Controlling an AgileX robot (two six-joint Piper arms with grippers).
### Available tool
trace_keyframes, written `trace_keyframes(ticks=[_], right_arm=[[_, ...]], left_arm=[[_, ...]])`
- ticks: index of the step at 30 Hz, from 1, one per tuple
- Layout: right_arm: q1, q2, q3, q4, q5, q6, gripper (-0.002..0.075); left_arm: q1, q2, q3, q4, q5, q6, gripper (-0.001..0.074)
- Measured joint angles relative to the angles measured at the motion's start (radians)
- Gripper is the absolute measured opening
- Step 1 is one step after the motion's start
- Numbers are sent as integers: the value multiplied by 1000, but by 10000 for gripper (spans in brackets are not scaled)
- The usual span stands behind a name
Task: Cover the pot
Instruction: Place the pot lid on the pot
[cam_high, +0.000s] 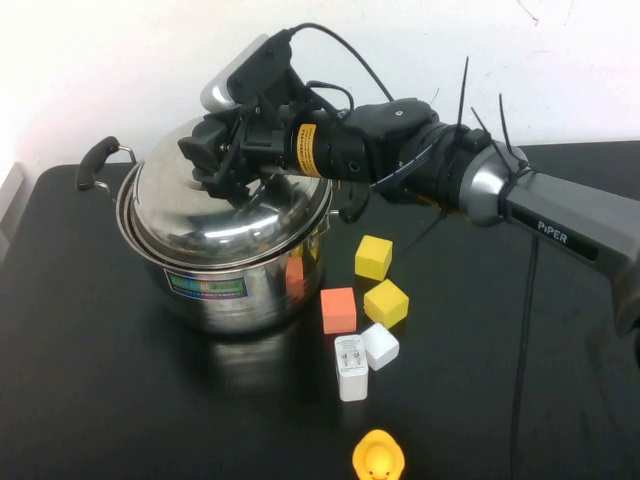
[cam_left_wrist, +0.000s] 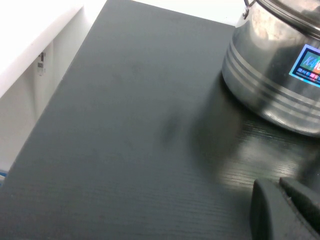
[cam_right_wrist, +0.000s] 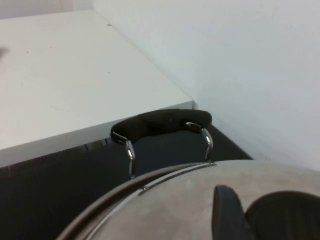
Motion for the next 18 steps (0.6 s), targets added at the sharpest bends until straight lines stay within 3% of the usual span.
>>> trace_keyframes(ticks=[18], right_arm=[[0,2,0,0,-13,53,341]], left_arm=[[0,0,0,0,0,0,-2]])
